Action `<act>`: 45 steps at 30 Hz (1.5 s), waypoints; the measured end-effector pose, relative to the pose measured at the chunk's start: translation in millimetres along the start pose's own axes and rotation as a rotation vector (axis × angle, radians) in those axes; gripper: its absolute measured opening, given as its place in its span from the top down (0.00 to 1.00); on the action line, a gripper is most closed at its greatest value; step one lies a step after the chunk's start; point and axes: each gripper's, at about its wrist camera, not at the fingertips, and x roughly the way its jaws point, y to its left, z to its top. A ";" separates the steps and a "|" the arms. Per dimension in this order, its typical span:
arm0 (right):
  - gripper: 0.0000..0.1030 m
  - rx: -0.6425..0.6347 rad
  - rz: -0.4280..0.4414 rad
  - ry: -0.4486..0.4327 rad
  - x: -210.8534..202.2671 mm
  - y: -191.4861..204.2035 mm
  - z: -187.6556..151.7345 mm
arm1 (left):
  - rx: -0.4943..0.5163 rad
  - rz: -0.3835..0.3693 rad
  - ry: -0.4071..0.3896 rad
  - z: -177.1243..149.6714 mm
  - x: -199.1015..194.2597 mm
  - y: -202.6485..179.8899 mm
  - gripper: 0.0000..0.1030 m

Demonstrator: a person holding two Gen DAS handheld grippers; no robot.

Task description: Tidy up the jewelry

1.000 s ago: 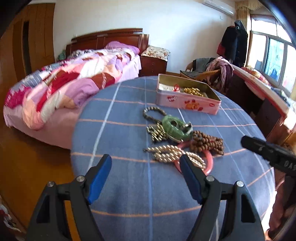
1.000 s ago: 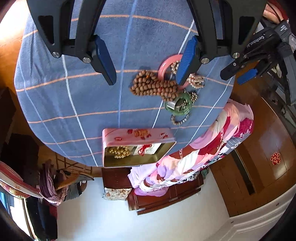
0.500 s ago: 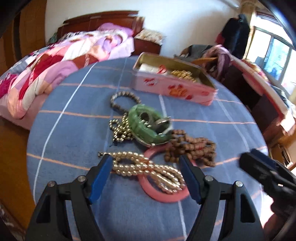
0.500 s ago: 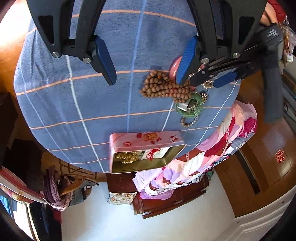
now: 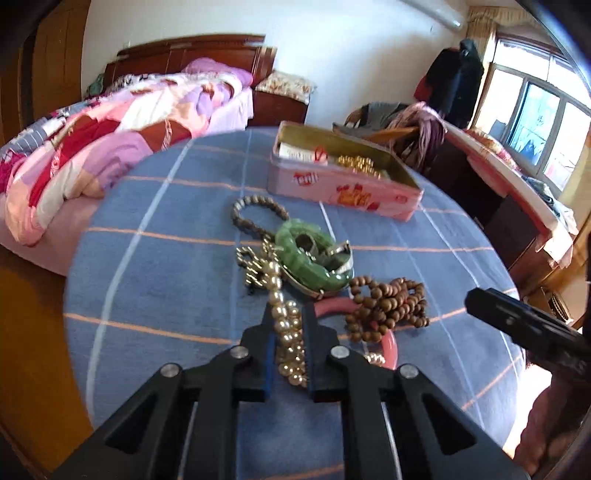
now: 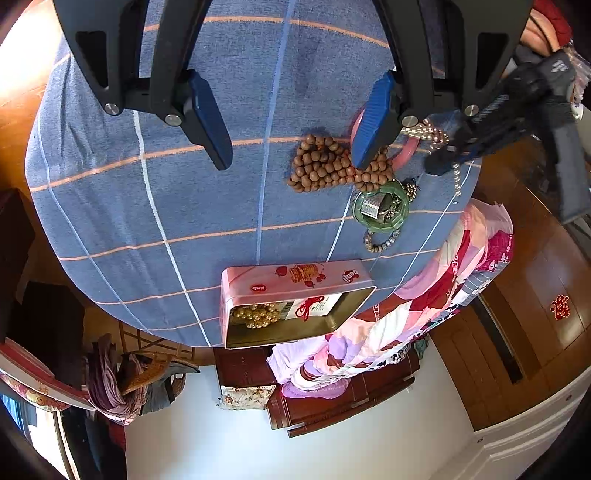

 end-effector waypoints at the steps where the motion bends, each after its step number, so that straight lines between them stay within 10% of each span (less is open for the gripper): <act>1: 0.35 0.005 0.001 0.001 0.3 -0.9 0.2 | 0.002 -0.003 -0.004 -0.1 -4.4 2.3 0.87; 12: 0.35 0.009 0.029 0.025 2.3 2.7 -3.8 | 0.017 0.021 -0.002 1.4 -12.6 15.1 0.92; 17: 0.35 0.020 0.025 0.015 -1.1 -0.9 -3.9 | -0.010 0.003 0.044 -5.8 -15.2 11.6 0.30; 19: 0.35 0.030 0.028 0.013 -1.4 -2.8 -3.5 | -0.034 -0.012 0.038 -7.4 -19.6 10.6 0.30; 23: 0.35 0.033 0.035 0.019 -0.3 -3.9 -4.3 | -0.089 -0.044 0.118 -9.6 -6.5 5.9 0.51; 31: 0.35 0.035 0.037 0.020 0.5 -5.3 -5.5 | -0.134 0.000 0.182 -11.1 15.0 0.2 0.49; 33: 0.35 0.036 0.037 0.022 1.0 -5.4 -6.0 | -0.123 0.003 0.167 -10.4 16.6 0.8 0.52; 35: 0.35 0.033 0.034 0.016 0.8 -5.5 -5.6 | -0.102 -0.013 0.164 -11.5 16.3 1.0 0.83; 45: 0.35 0.027 0.026 0.014 2.2 -5.7 -5.8 | -0.182 -0.124 0.075 -10.2 -5.7 25.2 0.92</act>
